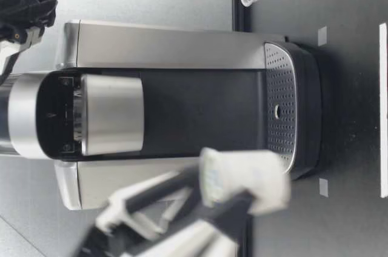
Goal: Place the coffee capsule inside the capsule container, then place the cup onto the center of the cup tray, then push the 'Hot Water' and 'Travel Mug' buttons.
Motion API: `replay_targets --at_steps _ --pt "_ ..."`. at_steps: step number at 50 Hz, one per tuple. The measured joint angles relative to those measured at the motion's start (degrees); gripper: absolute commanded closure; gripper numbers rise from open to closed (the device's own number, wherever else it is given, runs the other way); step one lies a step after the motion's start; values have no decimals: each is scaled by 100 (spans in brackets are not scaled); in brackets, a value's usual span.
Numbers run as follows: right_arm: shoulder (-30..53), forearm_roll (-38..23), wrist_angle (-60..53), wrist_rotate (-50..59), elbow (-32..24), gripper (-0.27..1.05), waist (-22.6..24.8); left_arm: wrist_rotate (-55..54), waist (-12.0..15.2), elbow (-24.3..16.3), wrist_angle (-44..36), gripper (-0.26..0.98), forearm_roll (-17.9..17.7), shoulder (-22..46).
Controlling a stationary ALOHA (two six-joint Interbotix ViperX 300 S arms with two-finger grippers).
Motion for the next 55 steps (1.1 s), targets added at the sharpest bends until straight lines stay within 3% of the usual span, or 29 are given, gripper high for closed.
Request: replay_targets --at_steps 9,20,28,34,55 --pt "114 0 185 0 -176 70 -185 185 211 -483 756 29 721 -264" --pt "123 -9 211 0 -211 70 -255 193 229 -1143 1591 29 2162 -624" --pt "123 0 220 0 -246 70 -343 176 229 -1354 1784 29 3015 -721" --pt "149 -9 229 0 -290 70 -448 158 229 -1406 1793 29 3243 -721" --pt "97 -35 141 9 -290 70 -457 158 229 -1503 1802 29 3445 -729"
